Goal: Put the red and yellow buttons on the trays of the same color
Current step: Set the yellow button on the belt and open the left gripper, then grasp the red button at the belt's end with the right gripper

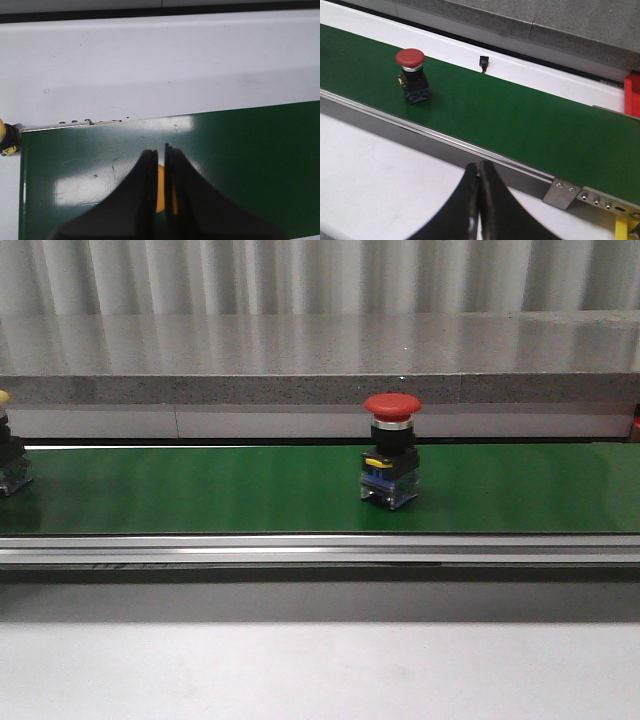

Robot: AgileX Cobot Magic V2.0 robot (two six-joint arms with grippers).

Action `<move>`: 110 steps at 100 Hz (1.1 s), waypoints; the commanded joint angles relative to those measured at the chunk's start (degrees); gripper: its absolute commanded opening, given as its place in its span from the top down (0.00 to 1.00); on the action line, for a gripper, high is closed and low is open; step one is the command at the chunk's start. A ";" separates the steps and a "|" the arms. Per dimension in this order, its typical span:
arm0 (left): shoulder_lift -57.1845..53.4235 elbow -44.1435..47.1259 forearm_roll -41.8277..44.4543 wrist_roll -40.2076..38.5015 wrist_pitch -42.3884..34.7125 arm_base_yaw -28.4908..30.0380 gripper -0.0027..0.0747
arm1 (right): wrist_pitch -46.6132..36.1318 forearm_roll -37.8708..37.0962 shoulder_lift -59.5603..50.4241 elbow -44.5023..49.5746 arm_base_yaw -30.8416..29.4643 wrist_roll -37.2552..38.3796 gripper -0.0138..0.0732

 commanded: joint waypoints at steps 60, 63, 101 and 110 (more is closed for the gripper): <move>-30.97 25.98 -0.89 0.21 -13.95 -2.52 0.99 | -7.16 -1.59 11.70 -6.53 1.17 6.79 0.92; -32.28 27.06 -0.89 0.21 -14.24 -2.52 0.99 | -7.16 -1.72 13.33 -7.36 1.17 6.79 0.92; -43.35 34.69 -0.62 0.21 -18.23 -2.52 0.99 | 3.62 -0.13 37.52 -23.05 1.17 6.02 0.27; -43.50 34.69 -0.25 0.21 -18.23 -2.52 0.99 | 6.78 0.10 43.07 -27.17 1.17 5.90 0.15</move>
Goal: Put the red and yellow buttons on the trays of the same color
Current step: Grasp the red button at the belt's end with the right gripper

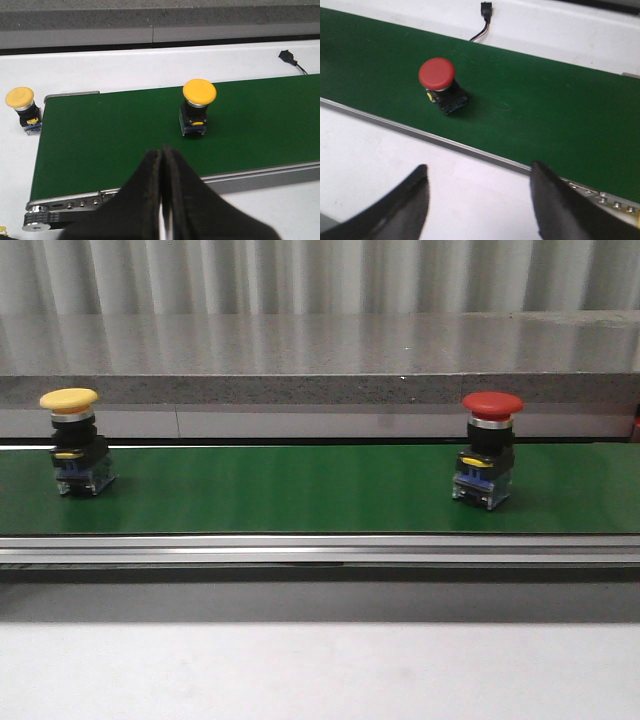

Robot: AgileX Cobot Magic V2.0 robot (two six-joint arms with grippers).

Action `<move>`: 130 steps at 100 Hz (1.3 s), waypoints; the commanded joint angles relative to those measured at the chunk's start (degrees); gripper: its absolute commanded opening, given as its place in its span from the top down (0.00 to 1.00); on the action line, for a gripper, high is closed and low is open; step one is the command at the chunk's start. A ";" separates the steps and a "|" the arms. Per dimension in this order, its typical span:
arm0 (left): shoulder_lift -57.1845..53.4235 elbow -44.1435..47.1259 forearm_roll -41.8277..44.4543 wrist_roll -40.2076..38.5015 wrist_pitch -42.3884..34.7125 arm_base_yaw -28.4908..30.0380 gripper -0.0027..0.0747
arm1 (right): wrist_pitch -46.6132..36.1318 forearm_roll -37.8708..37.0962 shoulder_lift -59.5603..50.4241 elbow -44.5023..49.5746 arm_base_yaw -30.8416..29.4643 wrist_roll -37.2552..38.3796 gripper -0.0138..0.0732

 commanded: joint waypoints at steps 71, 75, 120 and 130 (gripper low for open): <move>-0.15 -1.36 -0.34 0.21 -4.77 -0.44 0.99 | 0.50 2.17 34.49 -17.55 5.82 -4.65 0.15; -0.15 -1.36 -0.34 0.21 -4.77 -0.44 0.99 | -0.58 2.17 35.45 -17.55 5.82 -5.12 0.16; -0.15 -1.36 -0.34 0.21 -4.77 -0.44 0.99 | -5.38 2.12 37.61 -18.62 4.77 -5.16 0.64; -0.15 -1.36 -0.34 0.21 -4.77 -0.44 0.99 | -5.17 2.12 36.37 -20.34 1.97 -3.54 0.64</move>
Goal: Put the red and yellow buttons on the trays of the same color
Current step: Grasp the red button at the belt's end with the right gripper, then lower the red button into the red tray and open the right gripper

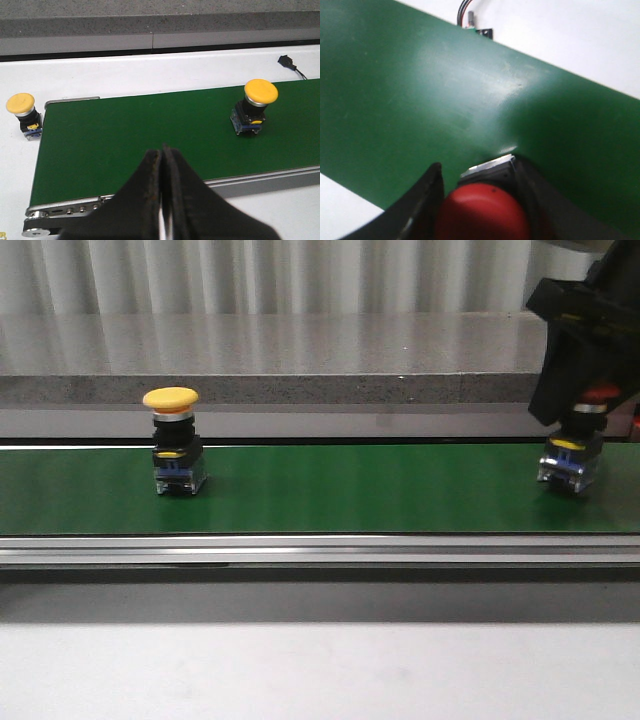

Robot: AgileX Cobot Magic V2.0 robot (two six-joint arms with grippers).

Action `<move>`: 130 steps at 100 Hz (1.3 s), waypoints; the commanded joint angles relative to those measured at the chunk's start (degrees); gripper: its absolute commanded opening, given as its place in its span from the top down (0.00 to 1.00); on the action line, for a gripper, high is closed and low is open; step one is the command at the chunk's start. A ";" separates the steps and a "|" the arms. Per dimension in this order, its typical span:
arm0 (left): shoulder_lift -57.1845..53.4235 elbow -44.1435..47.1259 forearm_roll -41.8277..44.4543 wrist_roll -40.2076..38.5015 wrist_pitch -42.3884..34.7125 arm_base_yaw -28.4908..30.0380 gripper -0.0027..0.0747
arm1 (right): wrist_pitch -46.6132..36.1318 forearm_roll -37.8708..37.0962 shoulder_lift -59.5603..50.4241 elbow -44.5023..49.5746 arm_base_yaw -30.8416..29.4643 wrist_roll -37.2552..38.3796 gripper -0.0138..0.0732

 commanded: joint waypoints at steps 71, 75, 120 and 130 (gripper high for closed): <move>-0.01 -1.44 -0.42 0.21 -4.25 -0.44 0.99 | -8.47 -1.17 -0.37 -14.99 -33.77 12.99 0.64; -0.01 -1.44 -0.42 0.21 -4.25 -0.44 0.99 | -8.60 -1.17 0.40 -15.57 -34.46 13.13 0.64; -0.01 -1.44 -0.42 0.21 -4.25 -0.44 0.99 | -5.12 -1.25 13.38 -25.15 -37.17 14.58 0.64; -0.01 -1.44 -0.42 0.21 -4.25 -0.44 0.99 | -6.36 -1.25 15.70 -25.15 -37.17 14.58 0.64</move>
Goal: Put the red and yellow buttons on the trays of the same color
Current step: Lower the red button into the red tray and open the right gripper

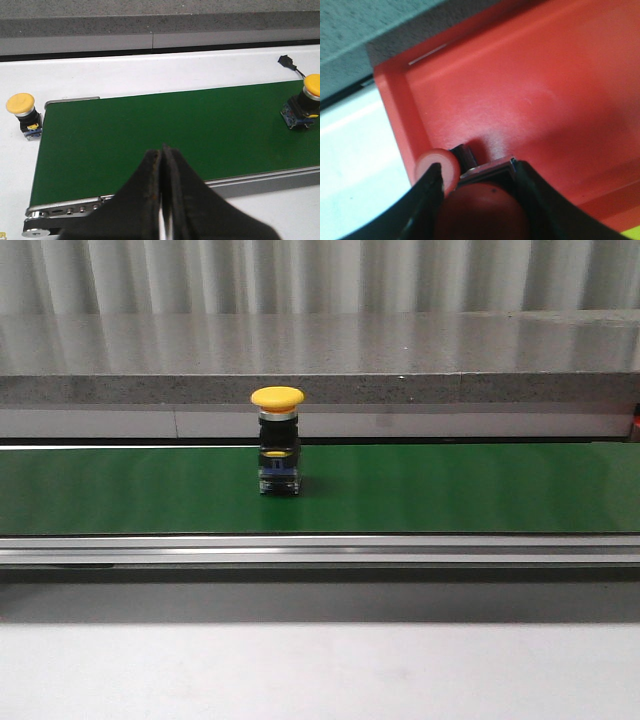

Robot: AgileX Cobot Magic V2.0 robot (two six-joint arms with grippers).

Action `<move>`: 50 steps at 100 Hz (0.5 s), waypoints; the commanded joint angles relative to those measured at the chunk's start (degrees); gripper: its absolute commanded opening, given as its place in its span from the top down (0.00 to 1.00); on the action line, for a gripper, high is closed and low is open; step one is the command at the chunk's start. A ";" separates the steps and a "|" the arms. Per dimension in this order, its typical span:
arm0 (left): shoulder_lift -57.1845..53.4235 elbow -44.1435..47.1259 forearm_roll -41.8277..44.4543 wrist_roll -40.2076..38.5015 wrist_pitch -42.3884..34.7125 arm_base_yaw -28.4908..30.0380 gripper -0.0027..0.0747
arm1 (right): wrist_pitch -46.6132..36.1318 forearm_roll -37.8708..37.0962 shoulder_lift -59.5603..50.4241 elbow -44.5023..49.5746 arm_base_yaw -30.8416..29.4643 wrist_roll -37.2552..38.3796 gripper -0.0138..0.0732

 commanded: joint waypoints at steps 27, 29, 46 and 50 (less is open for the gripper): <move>-0.01 -1.44 -0.42 0.21 -4.25 -0.44 0.99 | -8.71 1.28 5.32 -2.05 -0.30 0.14 0.64; -0.01 -1.44 -0.42 0.21 -4.25 -0.44 0.99 | -9.22 1.53 5.80 -2.05 -0.30 0.14 0.64; -0.01 -1.44 -0.42 0.21 -4.25 -0.44 0.99 | -11.61 2.76 8.83 -2.05 -0.30 0.14 0.63; -0.01 -1.44 -0.42 0.21 -4.25 -0.44 0.99 | -11.76 2.96 8.95 -2.05 -0.30 0.14 0.59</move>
